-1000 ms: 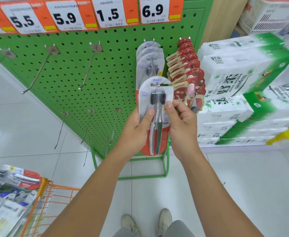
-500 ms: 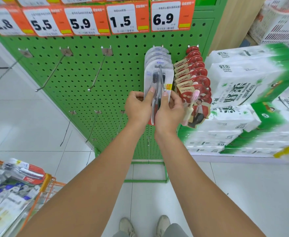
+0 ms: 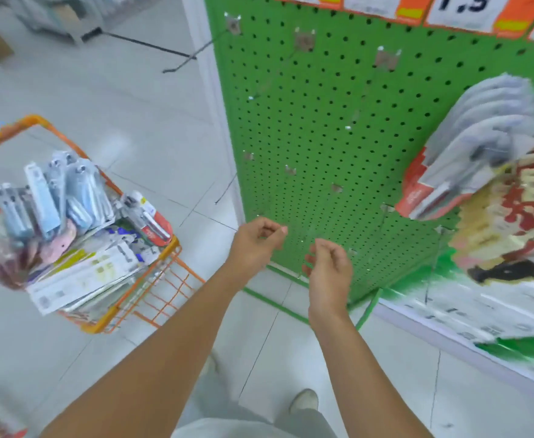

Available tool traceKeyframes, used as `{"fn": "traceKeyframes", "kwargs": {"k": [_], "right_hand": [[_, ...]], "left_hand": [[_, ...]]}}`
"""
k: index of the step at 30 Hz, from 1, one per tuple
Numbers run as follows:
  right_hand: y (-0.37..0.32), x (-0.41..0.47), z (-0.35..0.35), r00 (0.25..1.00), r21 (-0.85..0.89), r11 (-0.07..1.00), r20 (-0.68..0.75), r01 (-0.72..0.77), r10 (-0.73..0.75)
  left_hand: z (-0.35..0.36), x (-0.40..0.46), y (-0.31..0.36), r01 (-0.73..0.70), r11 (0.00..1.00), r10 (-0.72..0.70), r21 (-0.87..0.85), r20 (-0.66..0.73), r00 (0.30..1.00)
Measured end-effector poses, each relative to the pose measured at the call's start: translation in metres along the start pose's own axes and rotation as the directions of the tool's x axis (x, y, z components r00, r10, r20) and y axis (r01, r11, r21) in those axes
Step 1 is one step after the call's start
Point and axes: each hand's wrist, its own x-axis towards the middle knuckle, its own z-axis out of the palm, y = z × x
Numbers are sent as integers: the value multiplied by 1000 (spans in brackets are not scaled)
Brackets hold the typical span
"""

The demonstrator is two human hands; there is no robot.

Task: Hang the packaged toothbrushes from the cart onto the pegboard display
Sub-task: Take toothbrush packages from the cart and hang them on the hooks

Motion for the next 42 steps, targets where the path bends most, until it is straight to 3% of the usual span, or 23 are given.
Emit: {"fn": "traceKeyframes", "kwargs": {"k": [2,4,8,10,15,20,24,26,30,33,35,37,39,42], "right_hand": [[15,-10,40,947,-221,971,281,-96,158],[26,-18,84,848,-412,910,469,-37,247],[56,-30,192,769,-522,839,595,150,233],[78,-31,250,759,-559,796,616,233,210],[127,-8,361,816,-679,646,559,349,147],[150,36,418,892,-839,449,418,308,169],[177,71,431,898,-884,371,381,284,221],[185,81,428,914,-873,407,365,271,175],[172,86,400,940,-745,649,313,155,135],[149,77,379,913,-557,831,347,15,216],[133,61,373,846,-415,906,451,-86,286],[121,41,373,729,-352,924,593,-147,342],[116,24,375,634,-374,918,681,-129,367],[111,8,375,589,-443,894,707,-60,390]], "left_hand": [[-57,1,-39,98,994,-103,-56,-101,990],[-112,5,-67,165,977,-190,-135,-208,959],[-219,24,-123,225,932,-329,-286,-401,855],[-266,32,-150,250,916,-374,-315,-437,818],[-361,49,-192,315,895,-425,-315,-391,816],[-401,70,-208,352,882,-447,-314,-317,837],[-398,83,-208,372,867,-460,-330,-247,853],[-392,89,-207,378,850,-476,-366,-229,849],[-385,101,-202,400,834,-488,-380,-171,856],[-380,116,-191,395,829,-474,-397,-123,872],[-376,126,-180,385,829,-452,-406,-81,888],[-371,133,-167,363,845,-413,-393,-47,909],[-366,135,-156,287,865,-343,-411,-68,937],[-361,131,-145,182,893,-265,-411,-154,952]]}}
